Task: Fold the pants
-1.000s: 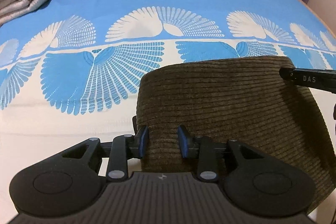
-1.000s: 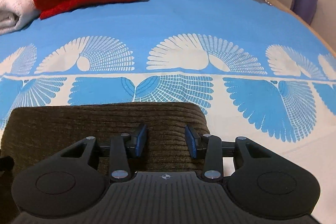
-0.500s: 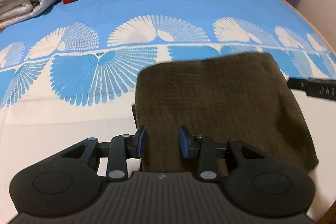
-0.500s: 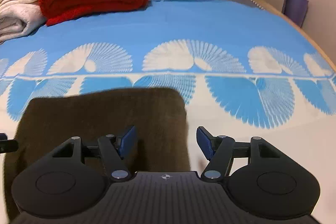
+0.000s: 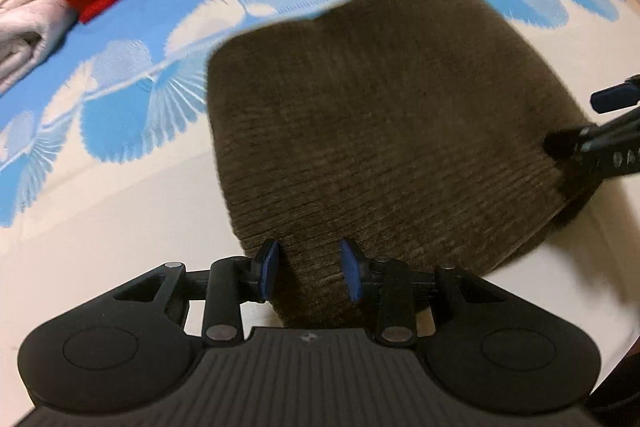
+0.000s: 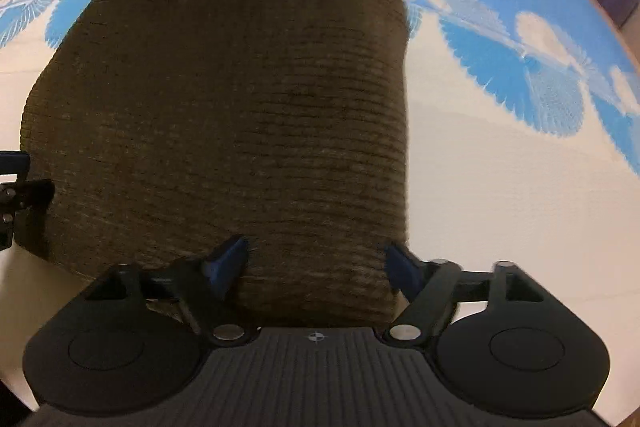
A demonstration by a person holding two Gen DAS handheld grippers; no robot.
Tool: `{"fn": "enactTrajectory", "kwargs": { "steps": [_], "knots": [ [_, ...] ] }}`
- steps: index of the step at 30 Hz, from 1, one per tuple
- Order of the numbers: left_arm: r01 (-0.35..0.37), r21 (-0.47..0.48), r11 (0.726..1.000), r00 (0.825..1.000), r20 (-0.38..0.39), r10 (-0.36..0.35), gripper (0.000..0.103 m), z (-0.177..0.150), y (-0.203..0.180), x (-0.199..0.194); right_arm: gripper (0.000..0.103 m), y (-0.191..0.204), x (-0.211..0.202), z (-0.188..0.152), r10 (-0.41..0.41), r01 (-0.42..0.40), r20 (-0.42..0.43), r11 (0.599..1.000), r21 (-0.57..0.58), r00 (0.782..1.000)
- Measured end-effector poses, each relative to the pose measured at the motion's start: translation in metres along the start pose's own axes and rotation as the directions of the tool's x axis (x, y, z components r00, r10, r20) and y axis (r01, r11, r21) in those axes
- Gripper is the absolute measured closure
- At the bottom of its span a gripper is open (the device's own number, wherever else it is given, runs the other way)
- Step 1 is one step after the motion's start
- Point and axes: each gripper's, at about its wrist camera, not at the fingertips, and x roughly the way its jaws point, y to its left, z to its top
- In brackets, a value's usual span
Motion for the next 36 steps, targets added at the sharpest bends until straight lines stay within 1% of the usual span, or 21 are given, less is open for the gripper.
{"fn": "enactTrajectory", "kwargs": {
  "steps": [1, 2, 3, 4, 6, 8, 11, 14, 15, 16, 17, 18, 19, 20, 21, 23, 24, 27, 29, 33, 36],
  "knots": [
    [-0.004, -0.015, 1.000, 0.999, 0.035, 0.004, 0.060, 0.001, 0.004, -0.012, 0.028, -0.003, -0.009, 0.001, -0.015, 0.014, 0.035, 1.000, 0.018, 0.999],
    [-0.009, -0.018, 1.000, 0.997, 0.076, 0.011, 0.054, 0.004, 0.009, -0.023, 0.029, -0.006, -0.022, 0.002, -0.029, 0.025, 0.088, 0.999, 0.042, 0.996],
    [-0.032, -0.015, 0.999, 0.991, 0.126, 0.034, 0.047, 0.005, 0.013, -0.038, 0.028, -0.009, -0.037, 0.002, -0.032, 0.021, 0.149, 0.997, 0.075, 0.988],
    [-0.064, -0.013, 0.998, 0.983, 0.171, 0.066, 0.043, 0.005, 0.016, -0.052, 0.028, -0.013, -0.052, 0.001, -0.027, 0.003, 0.209, 0.994, 0.113, 0.978],
    [-0.123, 0.001, 0.992, 0.949, 0.293, 0.118, 0.029, 0.002, 0.020, -0.088, 0.024, -0.018, -0.082, -0.004, -0.012, -0.046, 0.328, 0.985, 0.169, 0.944],
    [-0.136, 0.001, 0.991, 0.909, 0.397, 0.124, 0.019, -0.006, 0.021, -0.121, 0.015, -0.017, -0.110, -0.016, -0.012, -0.071, 0.438, 0.982, 0.173, 0.899],
    [-0.116, -0.053, 0.992, 0.858, 0.497, 0.127, 0.018, -0.027, 0.018, -0.165, 0.006, -0.012, -0.138, -0.046, -0.016, -0.083, 0.551, 0.985, 0.154, 0.834],
    [-0.073, -0.128, 0.989, 0.822, 0.554, 0.132, 0.016, -0.061, -0.001, -0.185, 0.002, -0.006, -0.147, -0.082, -0.017, -0.095, 0.599, 0.983, 0.156, 0.800],
    [-0.060, -0.155, 0.986, 0.820, 0.556, 0.137, 0.016, -0.073, -0.008, -0.184, 0.002, -0.008, -0.147, -0.091, -0.030, -0.098, 0.601, 0.979, 0.179, 0.799],
    [-0.046, -0.188, 0.981, 0.826, 0.545, 0.143, 0.016, -0.089, -0.016, -0.178, 0.002, -0.007, -0.149, -0.098, -0.036, -0.106, 0.601, 0.974, 0.199, 0.798],
    [-0.029, -0.197, 0.980, 0.847, 0.516, 0.129, 0.015, -0.098, -0.024, -0.171, 0.001, -0.010, -0.152, -0.104, -0.042, -0.113, 0.607, 0.970, 0.214, 0.793],
    [-0.008, -0.185, 0.983, 0.905, 0.417, 0.086, 0.015, -0.101, -0.031, -0.156, 0.001, -0.011, -0.153, -0.108, -0.049, -0.115, 0.612, 0.967, 0.226, 0.789],
    [0.012, -0.175, 0.985, 0.944, 0.328, 0.047, 0.015, -0.096, -0.035, -0.146, 0.001, -0.010, -0.154, -0.111, -0.054, -0.118, 0.617, 0.965, 0.234, 0.785],
    [0.037, -0.174, 0.984, 0.952, 0.305, 0.019, 0.015, -0.095, -0.036, -0.141, 0.001, -0.010, -0.155, -0.115, -0.054, -0.126, 0.625, 0.962, 0.241, 0.779],
    [0.043, -0.173, 0.984, 0.950, 0.313, 0.014, 0.012, -0.092, -0.036, -0.138, 0.001, -0.009, -0.152, -0.117, -0.049, -0.134, 0.625, 0.961, 0.243, 0.779],
    [0.014, -0.190, 0.982, 0.955, 0.292, 0.043, 0.006, -0.085, -0.034, -0.127, 0.001, -0.002, -0.146, -0.119, -0.028, -0.127, 0.601, 0.968, 0.214, 0.799],
    [0.015, -0.210, 0.978, 0.961, 0.273, 0.044, 0.006, -0.082, -0.032, -0.120, 0.001, 0.001, -0.143, -0.117, -0.021, -0.113, 0.590, 0.976, 0.189, 0.807],
    [0.030, -0.286, 0.958, 0.977, 0.209, 0.032, 0.006, -0.081, -0.024, -0.106, 0.001, 0.010, -0.140, -0.118, -0.014, -0.076, 0.583, 0.989, 0.130, 0.813],
    [0.028, -0.327, 0.945, 0.981, 0.189, 0.036, 0.006, -0.085, -0.014, -0.102, 0.001, 0.010, -0.136, -0.116, -0.009, -0.077, 0.556, 0.988, 0.132, 0.831],
    [0.009, -0.336, 0.942, 0.983, 0.175, 0.053, 0.006, -0.079, -0.010, -0.096, 0.001, 0.012, -0.127, -0.112, -0.007, -0.086, 0.507, 0.983, 0.161, 0.862],
    [0.012, -0.336, 0.942, 0.988, 0.152, 0.042, 0.006, -0.077, -0.013, -0.090, 0.001, 0.012, -0.122, -0.111, -0.027, -0.075, 0.489, 0.979, 0.188, 0.872]
  ]
}}
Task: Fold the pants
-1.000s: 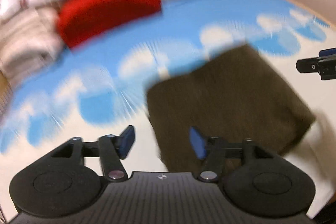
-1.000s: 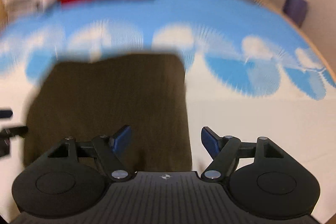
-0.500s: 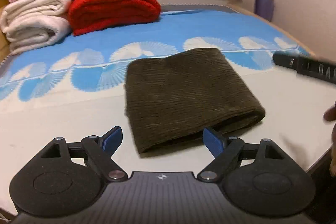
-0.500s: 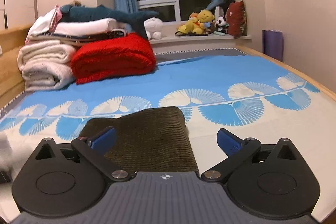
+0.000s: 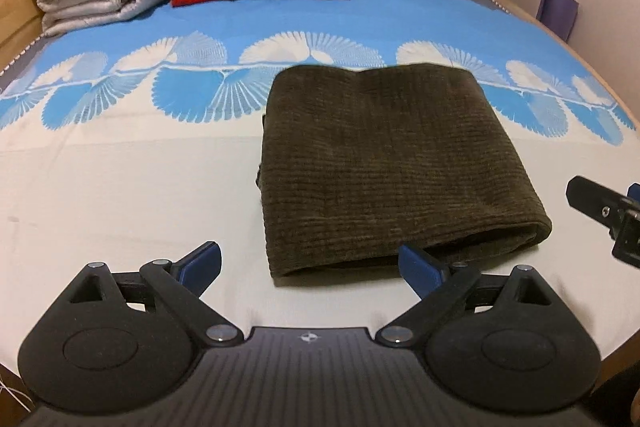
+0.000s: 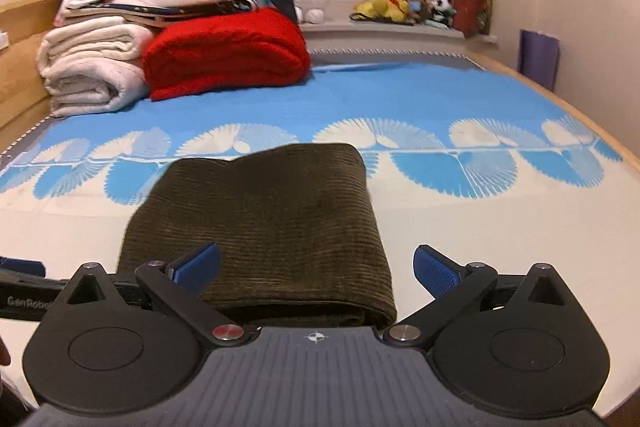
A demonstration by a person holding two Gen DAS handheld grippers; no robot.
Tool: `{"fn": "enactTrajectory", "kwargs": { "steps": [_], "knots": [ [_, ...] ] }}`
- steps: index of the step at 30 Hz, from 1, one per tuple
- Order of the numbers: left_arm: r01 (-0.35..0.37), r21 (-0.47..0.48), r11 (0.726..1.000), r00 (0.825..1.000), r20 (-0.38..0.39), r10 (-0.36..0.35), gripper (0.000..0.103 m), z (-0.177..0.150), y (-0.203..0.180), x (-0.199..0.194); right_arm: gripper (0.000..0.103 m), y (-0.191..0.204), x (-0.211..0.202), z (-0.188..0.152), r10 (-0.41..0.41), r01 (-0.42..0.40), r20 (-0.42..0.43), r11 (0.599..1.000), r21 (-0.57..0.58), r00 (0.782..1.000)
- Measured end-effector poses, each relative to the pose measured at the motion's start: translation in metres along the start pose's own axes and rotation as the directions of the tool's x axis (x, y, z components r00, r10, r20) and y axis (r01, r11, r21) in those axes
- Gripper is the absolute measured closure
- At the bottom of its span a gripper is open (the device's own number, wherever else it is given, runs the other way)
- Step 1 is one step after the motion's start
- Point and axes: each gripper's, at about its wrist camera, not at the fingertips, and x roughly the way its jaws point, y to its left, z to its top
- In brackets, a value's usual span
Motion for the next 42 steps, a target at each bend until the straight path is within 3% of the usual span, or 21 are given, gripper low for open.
{"fn": "enactTrajectory", "kwargs": {
  "steps": [42],
  "knots": [
    [0.028, -0.039, 0.999, 0.999, -0.021, -0.029, 0.006, -0.001, -0.001, 0.003, 0.001, 0.009, 0.010, -0.003, 0.025, -0.027, -0.029, 0.998, -0.053, 0.999]
  ]
}}
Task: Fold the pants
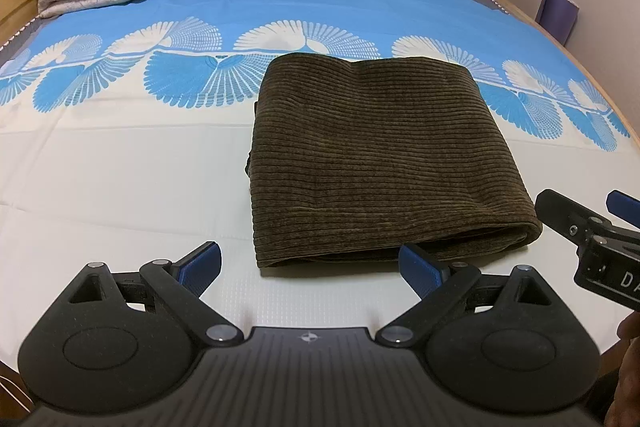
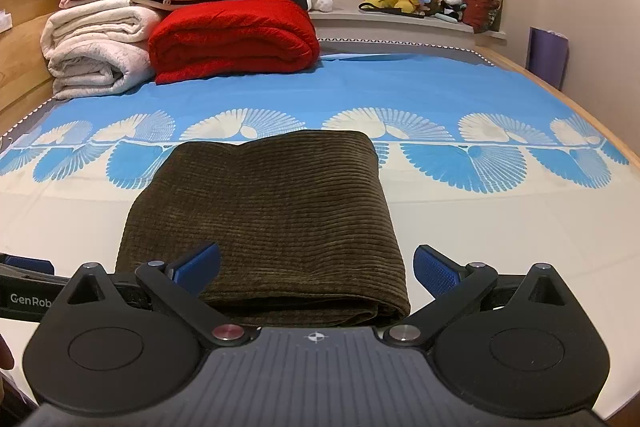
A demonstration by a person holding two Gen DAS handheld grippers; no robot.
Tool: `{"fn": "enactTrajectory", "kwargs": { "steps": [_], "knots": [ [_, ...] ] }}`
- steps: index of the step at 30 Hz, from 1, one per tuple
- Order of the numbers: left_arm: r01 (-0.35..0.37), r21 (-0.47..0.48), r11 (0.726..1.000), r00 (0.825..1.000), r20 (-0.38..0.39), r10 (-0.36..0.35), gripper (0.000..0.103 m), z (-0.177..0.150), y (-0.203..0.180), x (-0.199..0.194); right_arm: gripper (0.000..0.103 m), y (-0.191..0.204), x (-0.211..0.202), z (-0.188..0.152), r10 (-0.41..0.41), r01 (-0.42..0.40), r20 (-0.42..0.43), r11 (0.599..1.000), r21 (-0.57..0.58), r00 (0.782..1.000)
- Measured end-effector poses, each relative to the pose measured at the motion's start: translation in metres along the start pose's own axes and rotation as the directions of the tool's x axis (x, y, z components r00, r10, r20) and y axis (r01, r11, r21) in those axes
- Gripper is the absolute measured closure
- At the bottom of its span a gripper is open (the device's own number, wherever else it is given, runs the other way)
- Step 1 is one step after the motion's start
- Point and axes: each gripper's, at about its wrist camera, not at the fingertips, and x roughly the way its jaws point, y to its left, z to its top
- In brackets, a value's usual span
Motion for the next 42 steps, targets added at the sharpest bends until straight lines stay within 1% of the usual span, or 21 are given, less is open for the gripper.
{"fn": "enactTrajectory", "kwargs": {
  "steps": [16, 22, 30, 34, 42],
  "knots": [
    [0.001, -0.001, 1.000, 1.000, -0.001, -0.001, 0.006, -0.0008, -0.0003, 0.0004, 0.001, 0.0006, -0.0006, 0.0002, 0.002, -0.001, 0.001, 1.000, -0.005, 1.000],
    [0.018, -0.007, 1.000, 1.000, -0.025, -0.018, 0.006, 0.0003, 0.0011, 0.0033, 0.001, 0.0002, 0.0001, 0.0003, 0.003, -0.003, 0.001, 1.000, -0.010, 1.000],
    [-0.006, 0.009, 1.000, 0.999, -0.035, 0.007, 0.006, 0.0008, 0.0006, 0.0037, 0.001, 0.0009, 0.0011, 0.0002, 0.003, -0.003, 0.000, 1.000, -0.017, 1.000],
    [0.005, -0.007, 1.000, 0.999, -0.049, -0.005, 0.006, 0.0016, 0.0033, 0.0053, 0.001, 0.0009, 0.0011, 0.0005, 0.006, -0.006, 0.001, 1.000, -0.021, 1.000],
    [0.003, 0.009, 1.000, 0.999, -0.034, -0.003, 0.006, 0.0022, 0.0010, 0.0033, 0.001, -0.0002, 0.0011, 0.0010, 0.008, -0.008, 0.000, 1.000, -0.028, 1.000]
  ]
}}
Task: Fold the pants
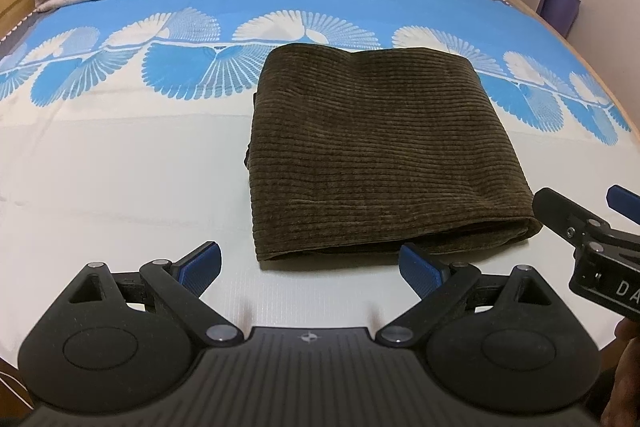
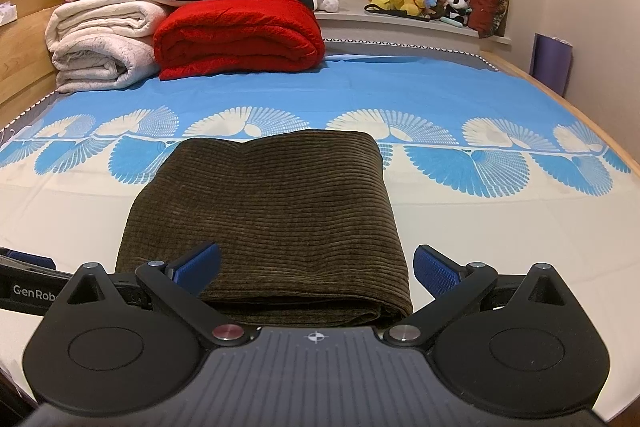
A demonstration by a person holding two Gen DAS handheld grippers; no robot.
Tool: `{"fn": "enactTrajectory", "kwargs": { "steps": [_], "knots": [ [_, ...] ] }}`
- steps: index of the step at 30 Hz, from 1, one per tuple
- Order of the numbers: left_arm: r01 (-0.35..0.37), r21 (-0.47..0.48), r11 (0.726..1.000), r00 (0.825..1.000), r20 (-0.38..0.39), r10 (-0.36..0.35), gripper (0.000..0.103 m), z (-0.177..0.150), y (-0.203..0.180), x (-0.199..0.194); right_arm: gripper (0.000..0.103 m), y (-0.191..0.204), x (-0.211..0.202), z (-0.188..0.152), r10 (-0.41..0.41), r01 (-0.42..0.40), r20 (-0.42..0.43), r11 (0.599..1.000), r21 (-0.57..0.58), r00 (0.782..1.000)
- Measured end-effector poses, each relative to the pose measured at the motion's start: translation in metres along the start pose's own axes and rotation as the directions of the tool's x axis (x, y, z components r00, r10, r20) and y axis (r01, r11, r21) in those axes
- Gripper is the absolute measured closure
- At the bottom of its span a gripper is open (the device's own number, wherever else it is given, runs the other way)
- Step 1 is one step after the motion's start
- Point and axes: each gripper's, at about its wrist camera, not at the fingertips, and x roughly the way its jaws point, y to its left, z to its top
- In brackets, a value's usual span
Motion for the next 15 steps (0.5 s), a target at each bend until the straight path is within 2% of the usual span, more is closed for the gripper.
{"fn": "enactTrajectory", "kwargs": {
  "steps": [11, 15],
  "knots": [
    [0.005, 0.017, 1.000, 1.000, 0.010, -0.005, 0.005, -0.0006, -0.0015, -0.0012, 0.001, -0.0001, 0.0003, 0.0000, 0.001, -0.001, 0.000, 1.000, -0.002, 1.000],
    [0.008, 0.020, 1.000, 1.000, 0.014, -0.008, 0.001, -0.0002, -0.0017, -0.0017, 0.001, 0.0002, 0.0002, 0.0000, 0.000, 0.000, 0.000, 1.000, -0.002, 1.000]
  ]
}}
